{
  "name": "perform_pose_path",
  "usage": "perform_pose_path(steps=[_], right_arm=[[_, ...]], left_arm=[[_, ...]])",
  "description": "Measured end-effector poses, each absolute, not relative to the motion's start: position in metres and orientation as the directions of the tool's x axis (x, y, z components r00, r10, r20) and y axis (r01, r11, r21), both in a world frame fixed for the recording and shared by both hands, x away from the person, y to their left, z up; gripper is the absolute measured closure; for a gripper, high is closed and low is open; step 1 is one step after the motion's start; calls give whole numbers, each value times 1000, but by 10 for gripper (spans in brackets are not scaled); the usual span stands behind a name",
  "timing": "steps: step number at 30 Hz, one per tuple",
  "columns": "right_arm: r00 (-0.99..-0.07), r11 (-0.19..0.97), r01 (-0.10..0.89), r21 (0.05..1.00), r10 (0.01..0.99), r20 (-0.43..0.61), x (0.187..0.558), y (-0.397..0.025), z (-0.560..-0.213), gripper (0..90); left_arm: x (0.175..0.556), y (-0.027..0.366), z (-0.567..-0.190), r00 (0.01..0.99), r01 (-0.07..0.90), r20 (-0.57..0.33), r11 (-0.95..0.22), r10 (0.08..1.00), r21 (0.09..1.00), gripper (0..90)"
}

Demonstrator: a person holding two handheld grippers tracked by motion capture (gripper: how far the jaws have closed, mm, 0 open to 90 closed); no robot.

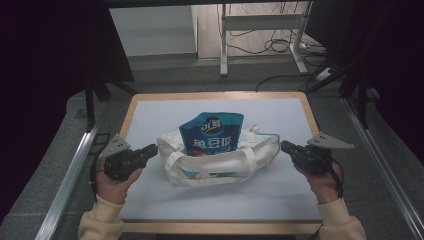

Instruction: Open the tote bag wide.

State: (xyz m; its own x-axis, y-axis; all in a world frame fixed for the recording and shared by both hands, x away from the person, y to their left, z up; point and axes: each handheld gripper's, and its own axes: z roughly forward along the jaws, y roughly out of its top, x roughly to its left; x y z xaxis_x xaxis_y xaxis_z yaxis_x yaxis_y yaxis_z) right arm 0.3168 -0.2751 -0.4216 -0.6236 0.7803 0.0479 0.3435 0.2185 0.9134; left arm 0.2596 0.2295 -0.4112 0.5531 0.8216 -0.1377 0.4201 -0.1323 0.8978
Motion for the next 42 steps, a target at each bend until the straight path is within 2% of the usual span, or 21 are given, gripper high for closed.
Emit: perform_pose_path(steps=[4,16,28,42], right_arm=[[-643,262,312,913,766,0,326,-264,-406,878],[-677,315,316,895,736,-20,351,-232,-395,885],[-697,373,354,858,716,-24,359,-215,-415,885],[-714,432,396,810,700,-23,355,-207,-450,888]], left_arm=[[269,221,-398,572,403,-119,-151,811,903,893],[300,202,-405,587,464,-156,-172,795,869,897],[304,198,-424,583,505,-178,-181,793,844,897],[304,189,-462,580,574,-163,-258,798,777,895]])
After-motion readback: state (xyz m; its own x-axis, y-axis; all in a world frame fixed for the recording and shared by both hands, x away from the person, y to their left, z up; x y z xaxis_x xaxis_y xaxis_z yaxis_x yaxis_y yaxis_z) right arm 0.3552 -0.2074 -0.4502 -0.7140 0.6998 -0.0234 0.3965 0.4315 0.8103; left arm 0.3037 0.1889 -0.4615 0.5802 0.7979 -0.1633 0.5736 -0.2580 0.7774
